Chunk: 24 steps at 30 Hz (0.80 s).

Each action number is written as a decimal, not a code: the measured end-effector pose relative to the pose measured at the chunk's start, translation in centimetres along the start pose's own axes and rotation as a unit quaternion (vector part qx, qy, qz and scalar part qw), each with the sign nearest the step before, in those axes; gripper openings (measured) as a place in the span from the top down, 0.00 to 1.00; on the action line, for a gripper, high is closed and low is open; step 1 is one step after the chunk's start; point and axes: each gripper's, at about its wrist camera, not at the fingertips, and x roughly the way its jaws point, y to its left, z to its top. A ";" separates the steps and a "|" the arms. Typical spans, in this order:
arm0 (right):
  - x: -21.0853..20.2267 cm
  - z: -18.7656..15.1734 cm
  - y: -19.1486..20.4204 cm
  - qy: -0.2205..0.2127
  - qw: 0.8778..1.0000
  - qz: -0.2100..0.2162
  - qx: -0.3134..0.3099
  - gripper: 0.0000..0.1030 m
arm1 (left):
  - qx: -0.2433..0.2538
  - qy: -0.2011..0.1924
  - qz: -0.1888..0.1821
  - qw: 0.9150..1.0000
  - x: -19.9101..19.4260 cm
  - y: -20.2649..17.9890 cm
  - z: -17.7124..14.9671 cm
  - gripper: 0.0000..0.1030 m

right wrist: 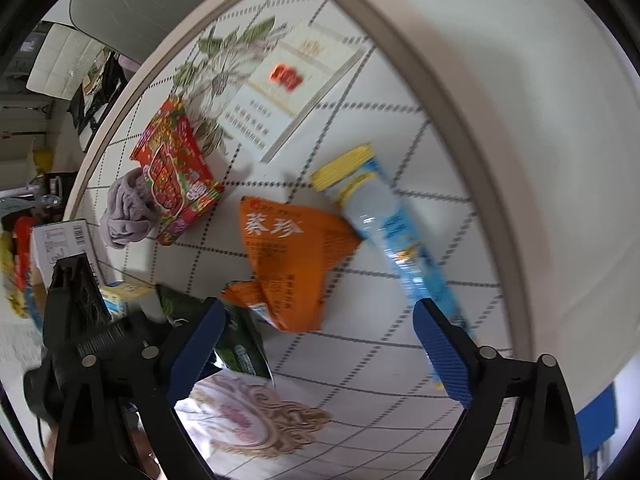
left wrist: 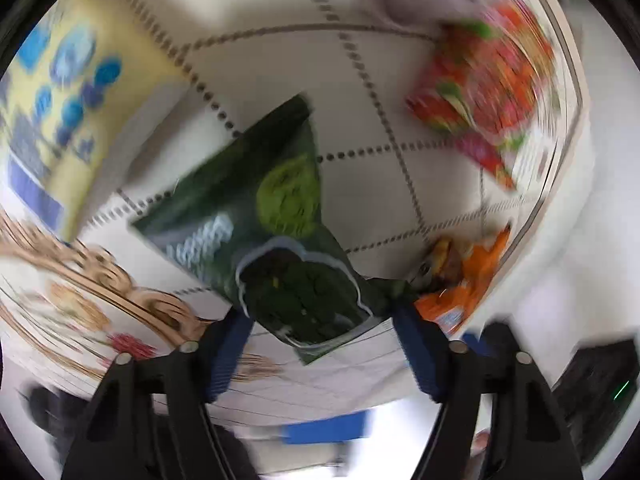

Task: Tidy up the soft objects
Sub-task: 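Grasp the green Deeyeo bag with the left gripper while the right grasps the orange bag, then carry both bags to the cardboard box and release them inside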

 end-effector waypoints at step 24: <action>2.7 -4.5 3.6 0.031 0.992 -0.065 -0.101 0.41 | 0.141 -0.037 0.098 0.984 -2.7 0.5 -2.2 0.36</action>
